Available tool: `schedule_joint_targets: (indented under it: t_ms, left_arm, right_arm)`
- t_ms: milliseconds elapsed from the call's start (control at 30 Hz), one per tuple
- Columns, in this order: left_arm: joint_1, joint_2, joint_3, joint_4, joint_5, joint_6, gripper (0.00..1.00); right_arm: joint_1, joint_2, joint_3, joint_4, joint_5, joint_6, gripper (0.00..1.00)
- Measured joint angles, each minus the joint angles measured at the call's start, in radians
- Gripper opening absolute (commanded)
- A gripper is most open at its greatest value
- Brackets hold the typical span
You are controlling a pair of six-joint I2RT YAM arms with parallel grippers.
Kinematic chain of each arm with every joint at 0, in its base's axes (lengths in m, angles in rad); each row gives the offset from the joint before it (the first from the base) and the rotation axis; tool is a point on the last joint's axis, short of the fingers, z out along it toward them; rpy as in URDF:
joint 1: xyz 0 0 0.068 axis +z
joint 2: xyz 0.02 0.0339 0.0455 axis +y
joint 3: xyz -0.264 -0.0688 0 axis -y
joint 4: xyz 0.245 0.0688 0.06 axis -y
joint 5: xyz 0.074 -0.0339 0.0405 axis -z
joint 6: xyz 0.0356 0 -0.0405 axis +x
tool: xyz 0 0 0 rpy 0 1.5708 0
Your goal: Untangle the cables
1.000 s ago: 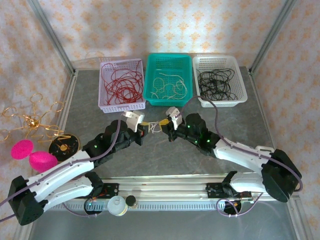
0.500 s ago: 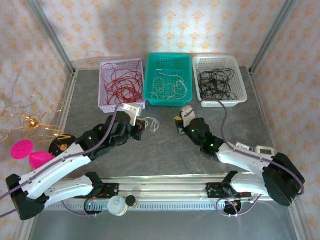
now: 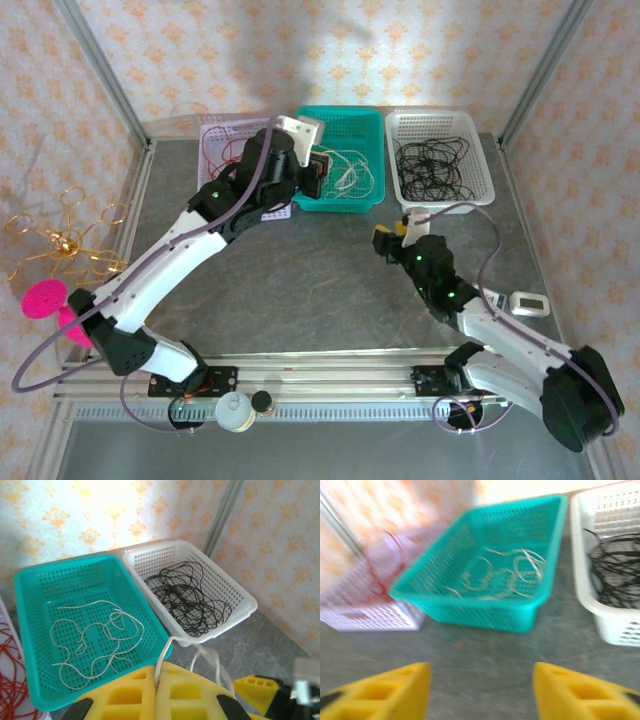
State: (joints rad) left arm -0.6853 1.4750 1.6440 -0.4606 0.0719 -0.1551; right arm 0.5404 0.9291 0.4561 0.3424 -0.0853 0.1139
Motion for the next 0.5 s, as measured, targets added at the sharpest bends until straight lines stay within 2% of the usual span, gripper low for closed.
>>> schedule_joint_targets:
  t_ms: [167,233,333,500]
  left_arm:
    - [0.0,0.077,0.051,0.002,-0.001,0.07,0.0]
    - [0.007,0.106,0.069,0.019,-0.003,0.09,0.0]
    - [0.036,0.157,0.089,0.069,-0.005,0.11,0.0]
    - [0.1,0.308,0.148,0.164,-0.028,0.134,0.0]
  right_arm:
    - [-0.071,-0.007,0.19,0.0,-0.162,0.086,0.69]
    - [-0.093,0.006,0.263,-0.024,-0.18,0.105,0.68]
    - [-0.098,0.001,0.319,-0.085,-0.15,0.114,0.67]
    - [-0.099,-0.087,0.255,-0.245,-0.008,0.114,0.67]
